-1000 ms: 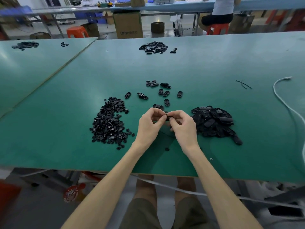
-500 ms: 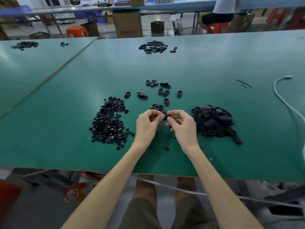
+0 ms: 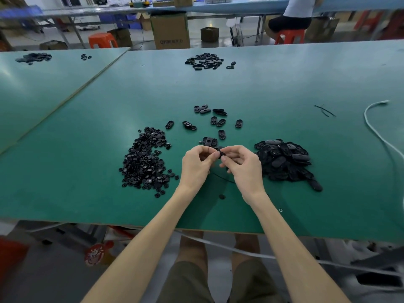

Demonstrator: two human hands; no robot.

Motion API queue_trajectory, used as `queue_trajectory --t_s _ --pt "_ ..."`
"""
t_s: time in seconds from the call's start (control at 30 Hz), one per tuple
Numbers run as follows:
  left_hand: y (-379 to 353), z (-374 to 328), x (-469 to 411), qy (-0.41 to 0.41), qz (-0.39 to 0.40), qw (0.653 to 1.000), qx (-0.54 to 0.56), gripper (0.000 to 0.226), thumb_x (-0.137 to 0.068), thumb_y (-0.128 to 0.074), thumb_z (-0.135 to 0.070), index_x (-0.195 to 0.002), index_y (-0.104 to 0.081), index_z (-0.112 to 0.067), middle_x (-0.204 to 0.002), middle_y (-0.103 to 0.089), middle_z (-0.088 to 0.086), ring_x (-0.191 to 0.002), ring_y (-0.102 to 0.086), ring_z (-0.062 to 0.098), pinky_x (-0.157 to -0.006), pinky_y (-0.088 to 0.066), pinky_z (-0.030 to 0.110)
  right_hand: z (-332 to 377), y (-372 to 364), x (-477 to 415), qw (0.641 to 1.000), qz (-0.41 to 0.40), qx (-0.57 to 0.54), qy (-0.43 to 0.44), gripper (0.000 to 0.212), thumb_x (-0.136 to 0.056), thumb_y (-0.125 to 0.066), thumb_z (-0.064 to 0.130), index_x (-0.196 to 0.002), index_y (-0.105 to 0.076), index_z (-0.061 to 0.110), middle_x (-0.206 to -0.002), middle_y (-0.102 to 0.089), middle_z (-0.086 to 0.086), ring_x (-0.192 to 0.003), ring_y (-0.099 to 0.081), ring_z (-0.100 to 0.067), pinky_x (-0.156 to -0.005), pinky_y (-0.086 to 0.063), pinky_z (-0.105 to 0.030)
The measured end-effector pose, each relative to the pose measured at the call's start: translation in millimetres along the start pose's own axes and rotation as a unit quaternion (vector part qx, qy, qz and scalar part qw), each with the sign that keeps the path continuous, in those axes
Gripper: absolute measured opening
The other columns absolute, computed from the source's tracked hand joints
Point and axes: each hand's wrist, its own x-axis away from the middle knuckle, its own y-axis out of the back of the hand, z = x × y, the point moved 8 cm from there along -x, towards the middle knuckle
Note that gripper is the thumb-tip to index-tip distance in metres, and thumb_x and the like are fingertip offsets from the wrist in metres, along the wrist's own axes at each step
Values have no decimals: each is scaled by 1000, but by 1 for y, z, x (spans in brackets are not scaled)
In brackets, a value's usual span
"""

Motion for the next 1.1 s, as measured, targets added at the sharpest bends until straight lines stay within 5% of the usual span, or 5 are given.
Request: queue_trajectory --t_s 0.17,0.5,0.87,1.0,1.1 --pt "3 -3 0 -9 -14 1000 15 9 -92 -78 -18 -91 -69 -18 -104 -67 8 -70 -59 13 -59 -48 23 -2 -1 -1 1000 4 -14 -7 24 -91 -73 -3 -96 -73 21 -84 -76 2 -73 -76 -13 -61 -55 -22" --pt "4 2 1 3 -5 996 84 19 -90 -80 -23 -103 -68 -16 -94 -75 6 -61 -59 7 -52 -46 24 -6 1 -2 998 4 -62 -7 21 -91 -75 -1 -98 -75 19 -88 -79 3 -76 -77 -18 -63 -56 -23" --pt "3 -3 3 -10 35 985 169 18 -90 -79 -16 -105 -71 -9 -92 -78 6 -83 -70 17 -61 -50 22 -8 0 -3 999 14 -51 -1 20 -92 -76 2 -97 -74 22 -89 -79 2 -80 -77 -18 -63 -55 -23" --pt "8 3 2 18 -9 984 179 30 -87 -82 -22 -109 -68 -8 -94 -77 3 -83 -70 13 -63 -51 21 -8 -3 -3 999 26 -40 -1 16 -88 -83 12 -89 -75 26 -89 -79 9 -84 -74 -6 -67 -53 -19" --pt "8 3 0 11 -3 984 180 18 -90 -79 -21 -105 -74 -11 -91 -78 -5 -79 -67 4 -66 -51 17 -6 -7 -4 999 40 -6 8 12 -86 -86 18 -86 -76 24 -82 -77 10 -76 -68 -2 -72 -51 -17"
